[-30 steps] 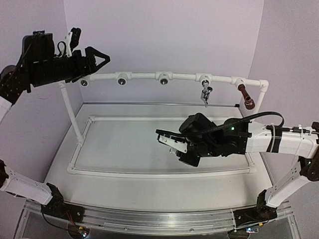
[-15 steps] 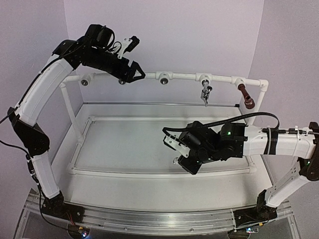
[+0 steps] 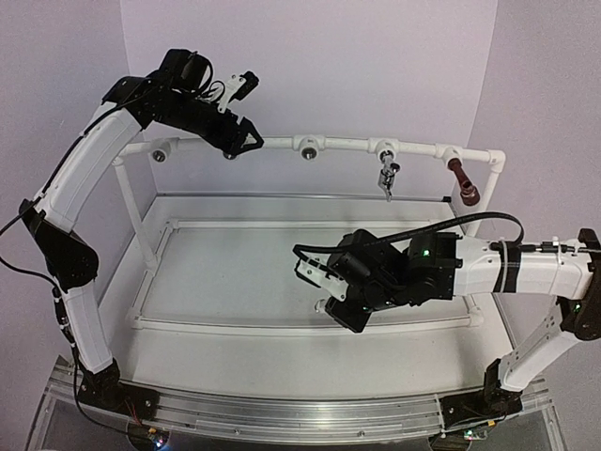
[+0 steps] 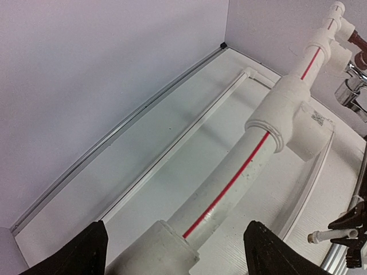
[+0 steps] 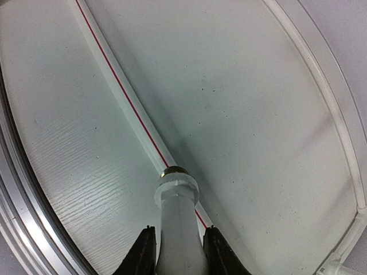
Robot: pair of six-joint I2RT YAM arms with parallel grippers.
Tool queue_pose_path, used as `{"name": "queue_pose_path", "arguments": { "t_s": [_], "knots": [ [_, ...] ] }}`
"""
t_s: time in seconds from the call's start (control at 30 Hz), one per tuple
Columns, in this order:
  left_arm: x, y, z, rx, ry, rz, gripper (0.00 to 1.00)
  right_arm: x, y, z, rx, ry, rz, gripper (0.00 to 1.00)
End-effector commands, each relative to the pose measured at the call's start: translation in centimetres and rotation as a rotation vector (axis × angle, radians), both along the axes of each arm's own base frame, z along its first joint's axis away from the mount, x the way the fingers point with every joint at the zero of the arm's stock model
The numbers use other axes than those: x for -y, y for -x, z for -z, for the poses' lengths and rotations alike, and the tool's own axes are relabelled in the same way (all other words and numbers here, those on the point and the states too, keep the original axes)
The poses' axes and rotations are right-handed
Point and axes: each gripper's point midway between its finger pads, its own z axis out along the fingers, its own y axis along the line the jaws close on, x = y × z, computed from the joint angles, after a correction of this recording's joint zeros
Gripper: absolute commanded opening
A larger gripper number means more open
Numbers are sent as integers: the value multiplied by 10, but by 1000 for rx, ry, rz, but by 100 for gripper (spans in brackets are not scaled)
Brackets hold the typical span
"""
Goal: Install the water faucets
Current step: Move the pipe with the faucet installed to the center of the board.
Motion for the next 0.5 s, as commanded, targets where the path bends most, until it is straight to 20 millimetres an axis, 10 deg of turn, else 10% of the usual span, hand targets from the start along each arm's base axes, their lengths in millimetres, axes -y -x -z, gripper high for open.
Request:
{"name": "queue_pose_path", "arguments": {
  "t_s": [0.0, 0.27, 0.47],
  "knots": [
    [-17, -31, 46, -47, -130, -171, 75, -14, -7, -14, 37, -36, -14, 0],
    [-74, -59, 52, -40, -179, -503, 57, -13, -6, -22, 53, -80, -16, 0],
    [-66, -63, 67, -122, -120, -507, 53, -12, -14, -26, 90, -87, 20, 0]
  ]
}}
